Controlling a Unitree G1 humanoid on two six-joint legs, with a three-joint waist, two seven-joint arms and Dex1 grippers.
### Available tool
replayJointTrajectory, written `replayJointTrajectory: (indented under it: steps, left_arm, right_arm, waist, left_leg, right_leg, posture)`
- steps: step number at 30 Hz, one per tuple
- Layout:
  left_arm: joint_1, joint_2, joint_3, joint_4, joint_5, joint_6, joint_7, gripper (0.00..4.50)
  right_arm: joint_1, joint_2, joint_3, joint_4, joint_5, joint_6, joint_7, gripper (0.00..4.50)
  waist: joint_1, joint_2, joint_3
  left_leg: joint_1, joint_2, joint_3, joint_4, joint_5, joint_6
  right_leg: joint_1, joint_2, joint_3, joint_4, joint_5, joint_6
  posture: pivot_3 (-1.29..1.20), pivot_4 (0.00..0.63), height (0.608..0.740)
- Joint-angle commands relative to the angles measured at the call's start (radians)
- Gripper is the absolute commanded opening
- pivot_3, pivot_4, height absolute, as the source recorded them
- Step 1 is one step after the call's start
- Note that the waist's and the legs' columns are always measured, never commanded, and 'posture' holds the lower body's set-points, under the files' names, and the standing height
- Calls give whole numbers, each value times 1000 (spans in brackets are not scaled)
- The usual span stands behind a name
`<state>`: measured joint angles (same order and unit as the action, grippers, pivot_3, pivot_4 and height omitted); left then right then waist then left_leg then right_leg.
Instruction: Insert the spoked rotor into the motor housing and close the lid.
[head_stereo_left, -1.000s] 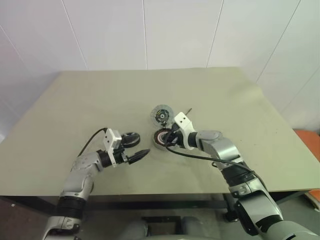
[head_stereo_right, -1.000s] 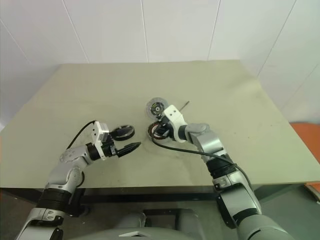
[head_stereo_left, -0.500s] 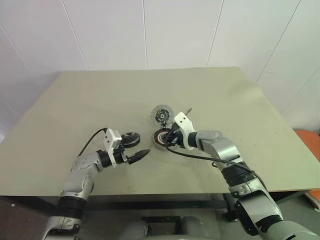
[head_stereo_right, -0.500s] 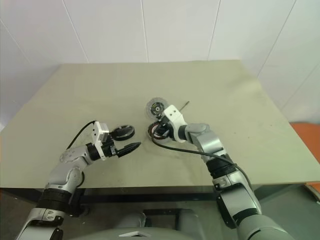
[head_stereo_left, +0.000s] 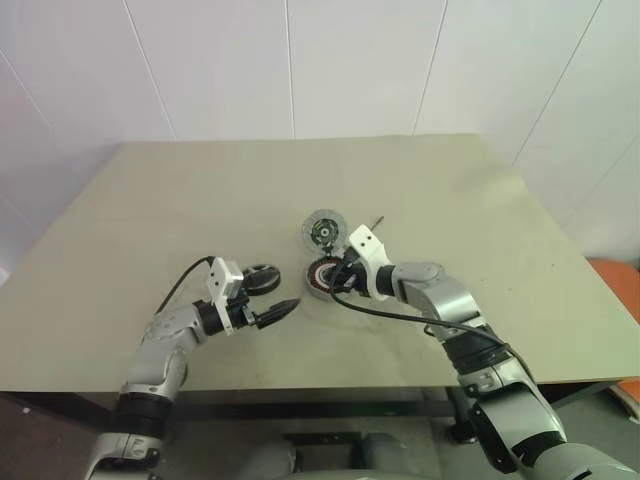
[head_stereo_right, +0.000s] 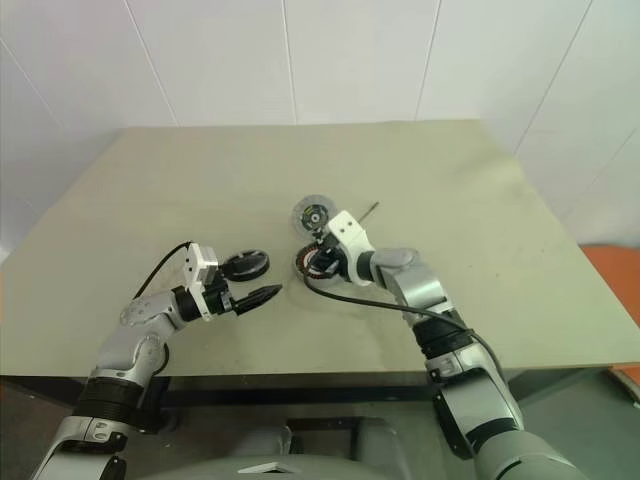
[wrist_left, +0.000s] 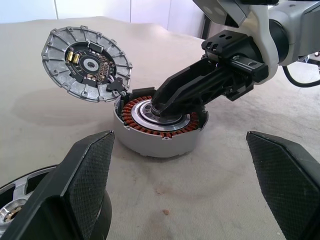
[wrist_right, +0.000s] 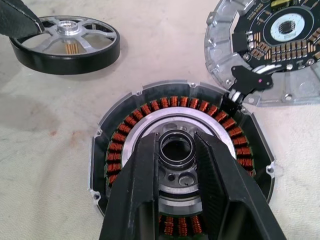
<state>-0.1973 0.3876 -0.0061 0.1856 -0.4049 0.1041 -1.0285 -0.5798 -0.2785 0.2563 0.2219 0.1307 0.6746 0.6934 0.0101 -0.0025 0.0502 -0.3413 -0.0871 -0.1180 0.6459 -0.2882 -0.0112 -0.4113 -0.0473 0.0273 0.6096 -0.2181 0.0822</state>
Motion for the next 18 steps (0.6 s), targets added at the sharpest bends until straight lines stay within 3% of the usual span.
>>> replayJointTrajectory:
  steps: [1,18]
  left_arm:
    - [-5,-2,5,-24,-10,1,-3,4500]
    - [-2,-1,4,-25,-9,3,-5,4500]
  right_arm:
    - [-8,-5,-7,-11,-5,-19,0,691]
    - [-5,4,-12,-11,-6,-23,-6,691]
  waist:
    - [0,0,0]
    - [0,0,0]
  left_leg:
    - [0,0,0,0,0,0]
    - [0,0,0,0,0,0]
  right_leg:
    - [0,0,0,0,0,0]
    - [0,0,0,0,0,0]
  posture:
    - [0,0,740]
    - [0,0,740]
